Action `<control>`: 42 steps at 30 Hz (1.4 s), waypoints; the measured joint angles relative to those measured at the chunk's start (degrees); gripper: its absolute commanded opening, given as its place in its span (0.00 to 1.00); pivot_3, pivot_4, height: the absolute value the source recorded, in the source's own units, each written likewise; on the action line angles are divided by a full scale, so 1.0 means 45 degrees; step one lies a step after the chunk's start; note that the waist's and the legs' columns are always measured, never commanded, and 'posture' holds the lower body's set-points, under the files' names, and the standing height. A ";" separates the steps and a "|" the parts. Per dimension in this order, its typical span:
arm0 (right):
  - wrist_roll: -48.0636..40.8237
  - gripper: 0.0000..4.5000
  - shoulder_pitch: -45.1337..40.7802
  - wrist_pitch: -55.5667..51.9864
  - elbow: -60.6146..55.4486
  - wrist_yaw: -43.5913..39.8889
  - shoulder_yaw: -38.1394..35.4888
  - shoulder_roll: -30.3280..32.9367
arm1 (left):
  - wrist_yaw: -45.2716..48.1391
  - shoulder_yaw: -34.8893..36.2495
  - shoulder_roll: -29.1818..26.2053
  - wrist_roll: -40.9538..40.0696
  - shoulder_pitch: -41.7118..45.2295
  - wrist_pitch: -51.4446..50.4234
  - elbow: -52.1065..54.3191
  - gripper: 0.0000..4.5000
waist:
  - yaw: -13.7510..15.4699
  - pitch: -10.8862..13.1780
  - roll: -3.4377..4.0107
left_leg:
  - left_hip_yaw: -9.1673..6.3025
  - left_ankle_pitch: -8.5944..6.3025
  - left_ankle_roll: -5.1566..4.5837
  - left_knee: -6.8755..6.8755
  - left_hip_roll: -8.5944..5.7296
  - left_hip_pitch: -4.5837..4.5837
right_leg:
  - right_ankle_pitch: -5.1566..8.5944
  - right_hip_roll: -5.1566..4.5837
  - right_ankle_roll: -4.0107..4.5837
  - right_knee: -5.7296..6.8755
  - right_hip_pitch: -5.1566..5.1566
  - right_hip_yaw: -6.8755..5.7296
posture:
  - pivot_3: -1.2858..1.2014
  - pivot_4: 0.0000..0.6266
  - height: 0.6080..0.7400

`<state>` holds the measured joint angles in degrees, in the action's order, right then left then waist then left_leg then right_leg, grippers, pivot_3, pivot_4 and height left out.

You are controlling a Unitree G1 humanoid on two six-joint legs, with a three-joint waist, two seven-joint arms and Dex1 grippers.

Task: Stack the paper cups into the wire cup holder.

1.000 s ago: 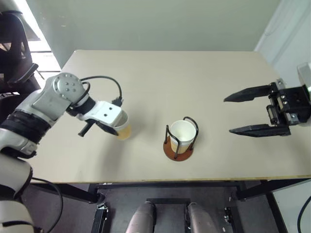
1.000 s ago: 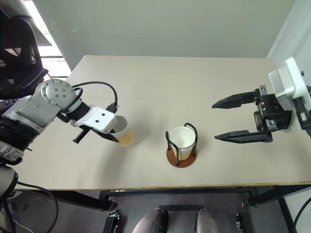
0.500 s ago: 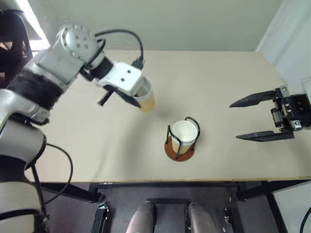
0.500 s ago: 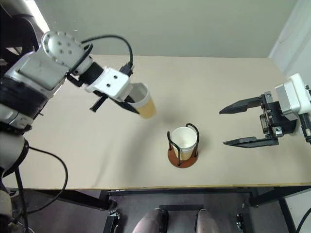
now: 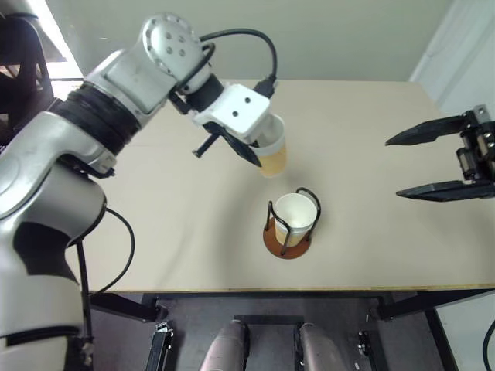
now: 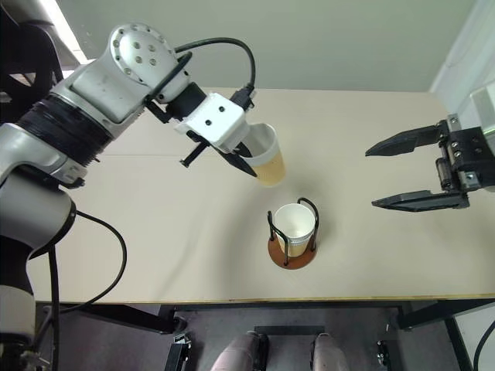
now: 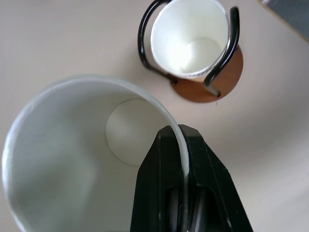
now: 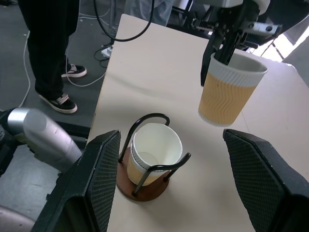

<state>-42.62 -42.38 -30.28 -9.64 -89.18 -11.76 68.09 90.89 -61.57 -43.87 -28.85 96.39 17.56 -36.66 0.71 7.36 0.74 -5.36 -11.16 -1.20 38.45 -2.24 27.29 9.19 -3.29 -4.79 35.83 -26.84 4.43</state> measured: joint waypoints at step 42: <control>-0.0212 0.76 -0.0705 -0.1311 0.0391 -0.0493 0.0039 0.0977 | 0.0002 -0.1542 0.0697 -0.1083 0.0394 0.0032 0.2134 0.01 | 0.0100 0.0005 0.0006 | -0.0012 -0.0033 -0.0041 0.0161 -0.0006 0.0063 | -0.0039 -0.0014 -0.0064 0.0004 0.0017 0.0002 | 0.52 0.24 1.00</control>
<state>-43.58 -45.55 -36.18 -7.89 -91.39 -11.58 72.49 90.90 -68.50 -40.74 -33.73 98.16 17.71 -27.06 1.16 7.39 0.77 -5.41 -11.31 -1.39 39.17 -2.27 27.58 9.02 -3.35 -5.07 35.85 -26.77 4.44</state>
